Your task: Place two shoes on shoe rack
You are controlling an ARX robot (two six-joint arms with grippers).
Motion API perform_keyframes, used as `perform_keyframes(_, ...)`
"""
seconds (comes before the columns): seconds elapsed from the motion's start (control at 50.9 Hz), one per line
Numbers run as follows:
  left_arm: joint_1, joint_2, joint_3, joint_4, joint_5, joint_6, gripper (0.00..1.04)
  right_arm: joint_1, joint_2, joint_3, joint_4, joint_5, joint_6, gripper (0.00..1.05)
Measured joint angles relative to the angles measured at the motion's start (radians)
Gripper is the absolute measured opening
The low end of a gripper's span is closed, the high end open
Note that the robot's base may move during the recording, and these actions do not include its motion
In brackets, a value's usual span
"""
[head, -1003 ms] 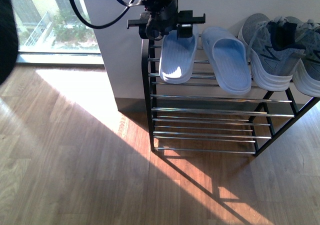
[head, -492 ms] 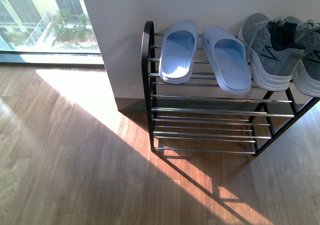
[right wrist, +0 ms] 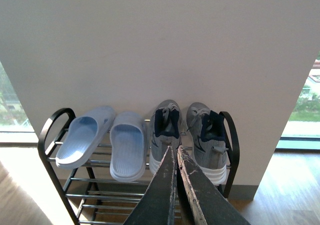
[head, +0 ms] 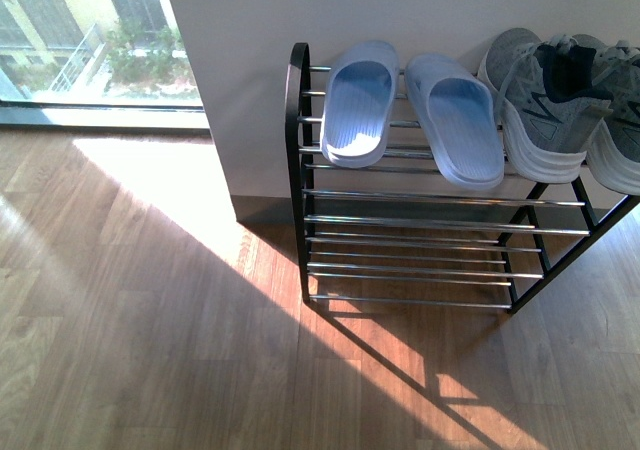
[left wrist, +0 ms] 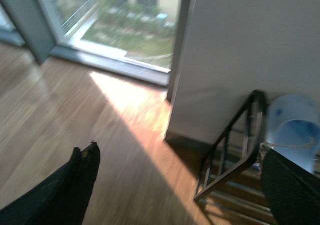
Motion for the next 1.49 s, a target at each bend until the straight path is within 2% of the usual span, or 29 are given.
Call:
perform_keyframes(0.079,0.042,-0.010,-0.167,0.384,0.121,0.163,0.71,0.000,0.000,0.000,0.000,0.002,0.000,0.01)
perform_keyframes(0.138,0.073,-0.063,-0.241,0.503,0.150,0.219,0.58,0.000,0.000,0.000,0.000,0.002,0.000,0.01)
perform_keyframes(0.393,0.188,-0.284,-0.419,0.480,0.261,0.278,0.03,0.000,0.000,0.000,0.000,0.002,0.000,0.01)
perform_keyframes(0.413,0.195,-0.295,-0.425,0.476,0.264,0.277,0.01,0.000,0.000,0.000,0.000,0.002,0.000,0.01)
perform_keyframes(0.688,0.268,-0.509,-0.529,0.369,0.333,0.285,0.01,0.000,0.000,0.000,-0.001,0.002,0.000,0.01)
perform_keyframes(0.747,0.322,-0.528,-0.558,0.386,0.404,0.285,0.01,0.000,0.000,0.000,-0.001,0.002,0.000,0.01)
perform_keyframes(0.806,0.355,-0.572,-0.578,0.342,0.413,0.285,0.01,0.000,0.000,0.000,-0.001,0.002,0.000,0.01)
perform_keyframes(1.18,0.359,-0.887,-0.581,0.059,0.421,0.285,0.01,0.000,0.000,0.000,-0.001,0.002,0.000,0.01)
perform_keyframes(1.495,0.359,-1.046,-0.581,-0.095,0.421,0.285,0.01,0.000,0.000,0.000,-0.001,0.002,0.000,0.01)
